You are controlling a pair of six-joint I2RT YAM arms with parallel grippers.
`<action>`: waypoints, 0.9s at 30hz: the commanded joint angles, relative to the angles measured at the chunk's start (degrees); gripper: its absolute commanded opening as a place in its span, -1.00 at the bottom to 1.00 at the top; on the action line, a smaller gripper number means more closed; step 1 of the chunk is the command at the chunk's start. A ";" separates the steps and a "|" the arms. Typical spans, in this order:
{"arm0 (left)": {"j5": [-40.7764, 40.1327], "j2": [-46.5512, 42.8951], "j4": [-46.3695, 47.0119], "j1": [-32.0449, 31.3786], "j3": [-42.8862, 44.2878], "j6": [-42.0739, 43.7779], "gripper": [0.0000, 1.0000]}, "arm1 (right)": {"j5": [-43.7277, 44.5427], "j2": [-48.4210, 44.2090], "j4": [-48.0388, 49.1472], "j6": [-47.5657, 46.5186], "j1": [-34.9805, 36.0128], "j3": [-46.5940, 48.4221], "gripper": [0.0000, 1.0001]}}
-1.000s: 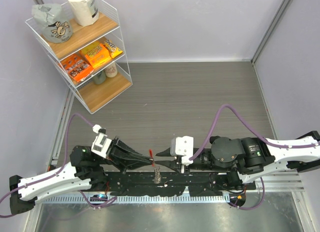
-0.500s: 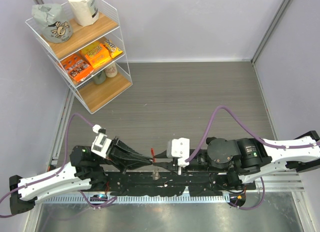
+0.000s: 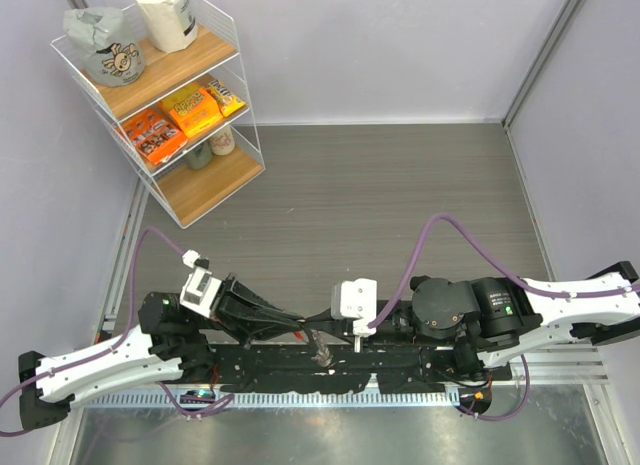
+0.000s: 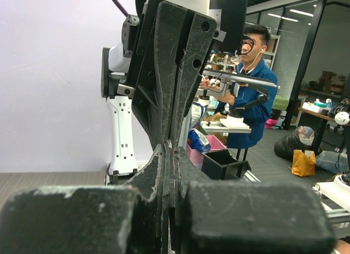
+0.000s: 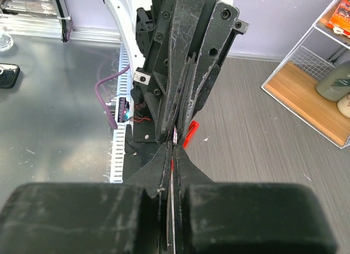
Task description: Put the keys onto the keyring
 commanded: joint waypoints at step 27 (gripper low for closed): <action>-7.82 -2.29 -3.06 -0.21 2.11 -3.07 -0.05 | 11.69 -15.38 36.12 2.25 0.73 -22.72 -0.89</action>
